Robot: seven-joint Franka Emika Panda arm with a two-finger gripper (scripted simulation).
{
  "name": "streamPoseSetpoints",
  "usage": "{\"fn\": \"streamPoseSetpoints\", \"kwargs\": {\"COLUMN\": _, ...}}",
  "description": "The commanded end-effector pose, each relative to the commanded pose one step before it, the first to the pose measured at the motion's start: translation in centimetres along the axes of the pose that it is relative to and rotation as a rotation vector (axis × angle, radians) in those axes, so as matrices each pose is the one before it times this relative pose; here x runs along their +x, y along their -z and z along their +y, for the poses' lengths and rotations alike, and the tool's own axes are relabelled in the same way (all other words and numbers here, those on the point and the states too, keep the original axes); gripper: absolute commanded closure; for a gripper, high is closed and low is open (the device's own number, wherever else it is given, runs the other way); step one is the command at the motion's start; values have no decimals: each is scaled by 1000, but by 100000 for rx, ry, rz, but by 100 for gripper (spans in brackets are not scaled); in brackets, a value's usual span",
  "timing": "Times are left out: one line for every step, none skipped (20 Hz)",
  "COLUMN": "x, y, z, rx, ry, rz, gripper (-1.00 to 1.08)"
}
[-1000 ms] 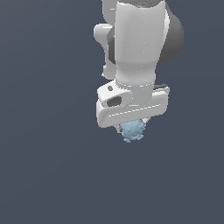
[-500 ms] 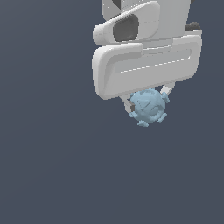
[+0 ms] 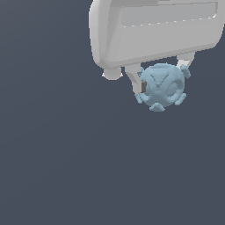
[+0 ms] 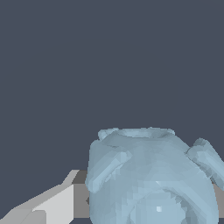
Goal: Pick up the object and move it to a goal position.
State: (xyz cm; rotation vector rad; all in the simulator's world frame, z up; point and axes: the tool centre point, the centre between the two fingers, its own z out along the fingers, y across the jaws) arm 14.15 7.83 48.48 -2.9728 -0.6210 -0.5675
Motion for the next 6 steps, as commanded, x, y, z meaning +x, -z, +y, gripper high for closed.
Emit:
{"fn": "streamPoseSetpoints", "kwargs": {"x": 315, "y": 561, "z": -16, "rx": 108, "ry": 491, "rz": 480, "gripper": 108}}
{"fn": "streamPoseSetpoints", "kwargs": {"x": 79, "y": 142, "z": -6, "rx": 19, "ry": 115, "rz": 132, "gripper": 108}}
{"fn": "streamPoseSetpoints", "kwargs": {"x": 61, "y": 99, "z": 3, "rx": 13, "ry": 78, "rz": 89, "gripper": 108}}
{"fn": "streamPoseSetpoints", "kwargs": {"x": 43, "y": 78, "z": -5, "rx": 11, "ry": 64, "rz": 73, "gripper": 108}}
{"fn": "streamPoseSetpoints", "kwargs": {"x": 26, "y": 53, "z": -9, "rx": 8, "ry": 45, "rz": 52, "gripper": 108}}
{"fn": "streamPoseSetpoints", "kwargs": {"x": 8, "y": 4, "z": 9, "rx": 0, "ry": 0, "rz": 0, "gripper": 108}}
